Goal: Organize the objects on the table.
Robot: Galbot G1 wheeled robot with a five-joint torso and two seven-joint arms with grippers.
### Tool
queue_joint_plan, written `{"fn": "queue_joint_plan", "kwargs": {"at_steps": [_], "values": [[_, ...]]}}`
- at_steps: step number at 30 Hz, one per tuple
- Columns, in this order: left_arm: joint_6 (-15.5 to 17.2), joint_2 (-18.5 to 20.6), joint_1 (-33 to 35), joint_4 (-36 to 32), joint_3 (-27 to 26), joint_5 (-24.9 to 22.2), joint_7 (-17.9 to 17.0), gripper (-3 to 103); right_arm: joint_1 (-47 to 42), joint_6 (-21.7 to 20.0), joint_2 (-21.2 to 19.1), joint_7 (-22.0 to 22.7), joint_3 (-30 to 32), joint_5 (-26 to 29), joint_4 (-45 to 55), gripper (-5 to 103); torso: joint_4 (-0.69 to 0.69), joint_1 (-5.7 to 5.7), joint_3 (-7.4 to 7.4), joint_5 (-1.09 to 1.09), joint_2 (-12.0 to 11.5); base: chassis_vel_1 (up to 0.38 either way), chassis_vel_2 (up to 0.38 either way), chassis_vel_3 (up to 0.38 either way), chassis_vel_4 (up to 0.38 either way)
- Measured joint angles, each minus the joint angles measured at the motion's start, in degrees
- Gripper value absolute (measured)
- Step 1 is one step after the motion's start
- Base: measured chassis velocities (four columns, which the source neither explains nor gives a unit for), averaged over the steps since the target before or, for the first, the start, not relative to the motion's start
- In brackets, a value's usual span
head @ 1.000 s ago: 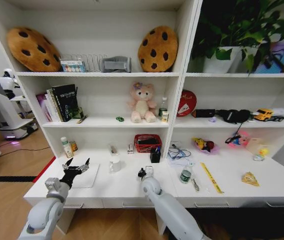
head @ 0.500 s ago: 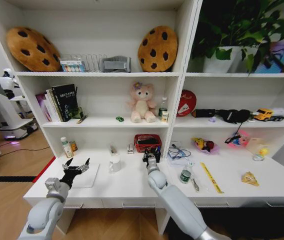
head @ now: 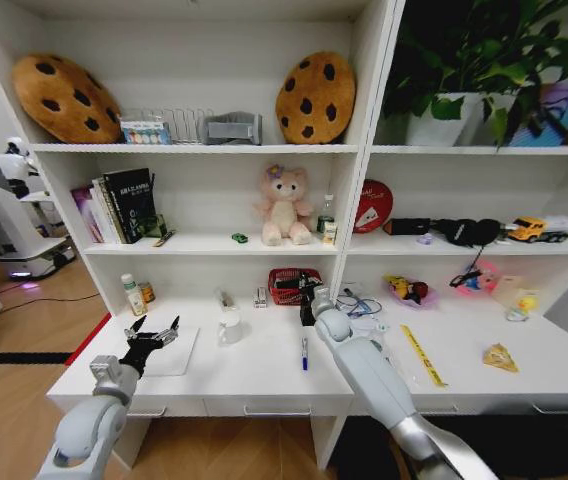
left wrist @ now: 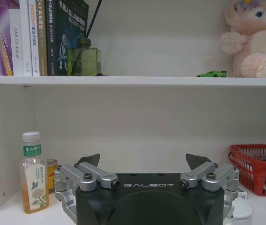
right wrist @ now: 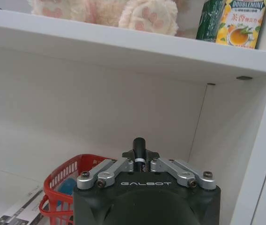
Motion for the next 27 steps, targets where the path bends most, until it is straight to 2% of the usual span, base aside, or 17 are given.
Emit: {"fn": "queue_joint_plan", "kwargs": {"at_steps": [9, 13, 27], "values": [[0.0, 0.0, 0.0, 0.0, 0.0, 0.0, 0.0, 100, 2.3, 4.2, 1.7, -4.7, 3.1, -2.9, -7.8, 11, 0.0, 0.0, 0.0, 0.0, 0.0, 0.0, 0.0, 0.0, 0.0], [0.0, 0.0, 0.0, 0.0, 0.0, 0.0, 0.0, 100, 3.0, 4.7, 2.0, -6.5, 3.7, -3.5, -9.4, 11, 0.01, 0.0, 0.0, -0.01, 0.0, 0.0, 0.0, 0.0, 0.0], [0.0, 0.0, 0.0, 0.0, 0.0, 0.0, 0.0, 100, 3.4, 9.5, 3.2, -9.8, 4.7, -5.2, -13.8, 11, 0.01, 0.0, 0.0, -0.01, 0.0, 0.0, 0.0, 0.0, 0.0]]}}
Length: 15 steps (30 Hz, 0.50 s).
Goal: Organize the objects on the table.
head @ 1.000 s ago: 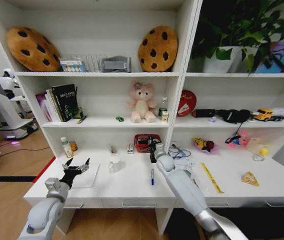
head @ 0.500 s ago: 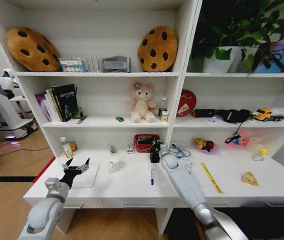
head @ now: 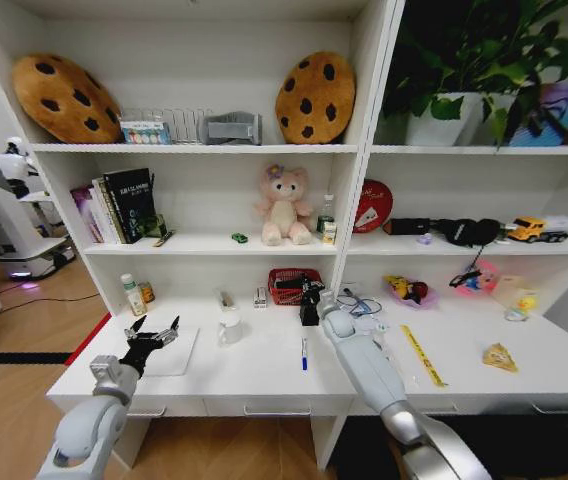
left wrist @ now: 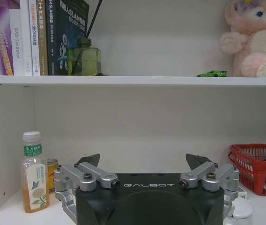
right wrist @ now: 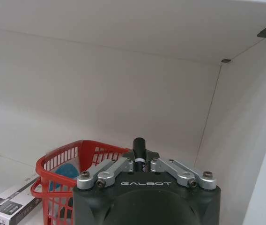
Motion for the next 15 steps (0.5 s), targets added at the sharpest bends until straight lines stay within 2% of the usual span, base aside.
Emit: {"fn": "queue_joint_plan", "kwargs": {"at_steps": [15], "values": [[0.0, 0.0, 0.0, 0.0, 0.0, 0.0, 0.0, 100, 1.3, 4.2, 0.5, -3.0, 1.3, -2.2, -4.1, 11, 0.0, 0.0, 0.0, 0.0, 0.0, 0.0, 0.0, 0.0, 0.0]]}}
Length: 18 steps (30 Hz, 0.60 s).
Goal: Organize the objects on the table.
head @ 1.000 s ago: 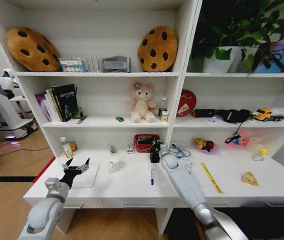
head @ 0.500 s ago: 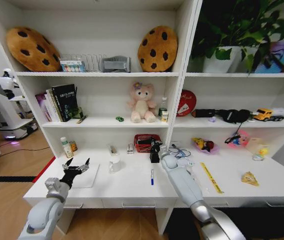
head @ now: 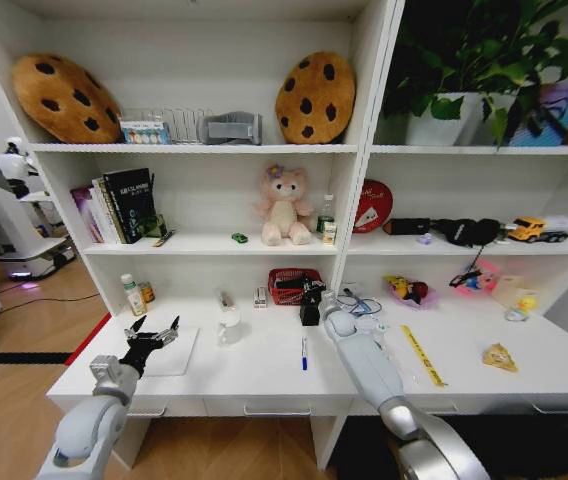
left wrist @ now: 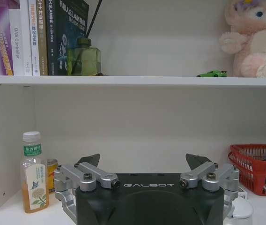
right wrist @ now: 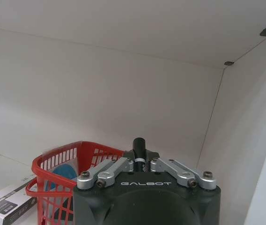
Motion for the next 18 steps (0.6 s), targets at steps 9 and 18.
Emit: {"fn": "queue_joint_plan", "kwargs": {"at_steps": [9, 18], "values": [[0.0, 0.0, 0.0, 0.0, 0.0, 0.0, 0.0, 100, 0.0, -0.8, 0.4, 3.6, -1.2, -1.0, -0.3, 23, 0.0, 0.0, 0.0, 0.0, 0.0, 0.0, 0.0, 0.0, 0.0], [0.0, 0.0, 0.0, 0.0, 0.0, 0.0, 0.0, 100, -0.4, -2.3, -0.1, 5.8, -3.4, -0.8, 2.5, 61, 0.0, 0.0, 0.0, 0.0, 0.0, 0.0, 0.0, 0.0, 0.0]]}}
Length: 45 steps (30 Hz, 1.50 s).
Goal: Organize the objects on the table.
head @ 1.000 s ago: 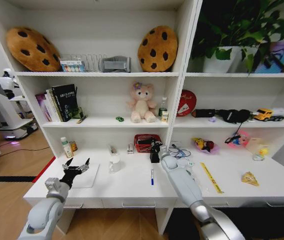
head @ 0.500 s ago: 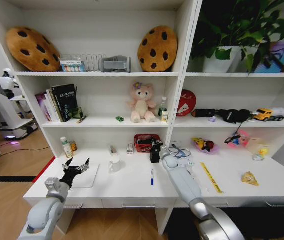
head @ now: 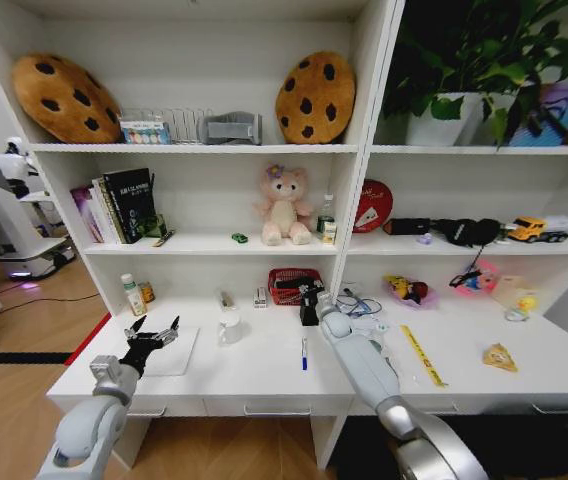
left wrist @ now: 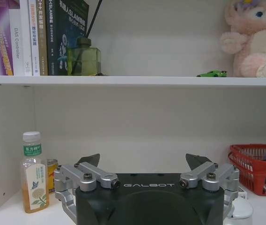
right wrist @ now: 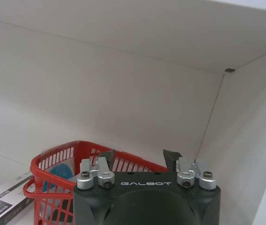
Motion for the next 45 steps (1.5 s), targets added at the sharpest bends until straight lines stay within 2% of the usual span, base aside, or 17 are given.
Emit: {"fn": "queue_joint_plan", "kwargs": {"at_steps": [2, 5, 10, 11, 14, 16, 17, 19, 20, 23, 25, 28, 30, 31, 34, 40, 45], "values": [[0.0, 0.0, 0.0, 0.0, 0.0, 0.0, 0.0, 100, -0.2, -0.2, -0.1, 0.1, -0.2, 0.1, 0.5, 65, 0.0, 0.0, 0.0, 0.0, 0.0, 0.0, 0.0, 0.0, 0.0], [0.0, 0.0, 0.0, 0.0, 0.0, 0.0, 0.0, 100, -1.1, -0.8, -0.3, 0.5, -0.8, 0.3, 2.1, 82, 0.0, 0.0, 0.0, 0.0, 0.0, 0.0, 0.0, 0.0, 0.0], [0.0, 0.0, 0.0, 0.0, 0.0, 0.0, 0.0, 100, -2.6, -2.6, -1.4, 2.4, -2.3, 1.9, 6.9, 87, -0.01, 0.01, 0.0, 0.0, 0.0, 0.0, 0.0, 0.0, 0.0], [0.0, 0.0, 0.0, 0.0, 0.0, 0.0, 0.0, 100, -3.4, -3.8, -2.1, 4.0, -3.6, 3.2, 9.9, 99, 0.0, 0.0, 0.0, 0.0, 0.0, 0.0, 0.0, 0.0, 0.0], [0.0, 0.0, 0.0, 0.0, 0.0, 0.0, 0.0, 100, -4.4, -5.2, -2.9, 6.1, -4.8, 4.9, 13.2, 100, 0.0, 0.0, 0.0, 0.0, 0.0, 0.0, 0.0, 0.0, 0.0], [0.0, 0.0, 0.0, 0.0, 0.0, 0.0, 0.0, 100, -6.9, -10.8, -4.6, 12.0, -7.4, 11.6, 20.7, 100, 0.01, 0.0, 0.0, -0.01, 0.0, 0.0, 0.0, 0.0, 0.0], [0.0, 0.0, 0.0, 0.0, 0.0, 0.0, 0.0, 100, -6.9, -10.8, -4.6, 12.0, -7.4, 11.6, 20.7, 100, 0.01, 0.0, 0.0, -0.01, 0.0, 0.0, 0.0, 0.0, 0.0], [0.0, 0.0, 0.0, 0.0, 0.0, 0.0, 0.0, 100, -9.7, -17.0, -5.5, 21.7, -10.5, 17.9, 27.2, 100, -0.01, 0.0, 0.0, 0.01, 0.0, 0.0, 0.0, 0.0, 0.0], [0.0, 0.0, 0.0, 0.0, 0.0, 0.0, 0.0, 100, -9.7, -17.0, -5.5, 21.7, -10.5, 17.9, 27.2, 100, -0.01, 0.0, 0.0, 0.01, 0.0, 0.0, 0.0, 0.0, 0.0], [0.0, 0.0, 0.0, 0.0, 0.0, 0.0, 0.0, 100, -12.4, -21.9, -5.4, 30.8, -13.4, 22.8, 33.1, 100, -0.01, 0.0, -0.01, 0.0, 0.0, 0.0, 0.0, 0.0, 0.0], [0.0, 0.0, 0.0, 0.0, 0.0, 0.0, 0.0, 100, -13.0, -23.0, -5.2, 32.6, -14.0, 24.2, 34.1, 100, 0.01, 0.0, 0.0, 0.0, 0.0, 0.0, 0.0, 0.0, 0.0], [0.0, 0.0, 0.0, 0.0, 0.0, 0.0, 0.0, 100, -14.4, -25.4, -4.3, 37.9, -15.4, 28.9, 36.0, 100, 0.0, 0.0, -0.01, 0.0, 0.0, 0.0, 0.0, 0.0, 0.0], [0.0, 0.0, 0.0, 0.0, 0.0, 0.0, 0.0, 100, -15.3, -26.6, -3.3, 43.2, -15.8, 35.0, 36.7, 100, 0.0, 0.0, 0.0, 0.0, 0.0, 0.0, 0.0, 0.0, 0.0], [0.0, 0.0, 0.0, 0.0, 0.0, 0.0, 0.0, 100, -15.3, -26.6, -3.3, 43.2, -15.8, 35.0, 36.7, 100, 0.0, 0.0, 0.0, 0.0, 0.0, 0.0, 0.0, 0.0, 0.0], [0.0, 0.0, 0.0, 0.0, 0.0, 0.0, 0.0, 100, -15.6, -27.9, -2.7, 47.3, -15.3, 43.1, 37.2, 100, 0.0, 0.0, 0.0, 0.0, 0.0, 0.0, 0.0, 0.0, 0.0], [0.0, 0.0, 0.0, 0.0, 0.0, 0.0, 0.0, 100, -15.9, -28.1, -2.6, 48.9, -13.6, 47.0, 37.1, 103, 0.0, 0.0, 0.0, 0.0, 0.0, 0.0, 0.0, 0.0, 0.0], [0.0, 0.0, 0.0, 0.0, 0.0, 0.0, 0.0, 100, -17.1, -28.9, -3.0, 50.0, -12.5, 49.6, 38.2, 95, -0.01, 0.0, 0.0, 0.0, 0.0, 0.0, 0.0, 0.0, 0.0]]}}
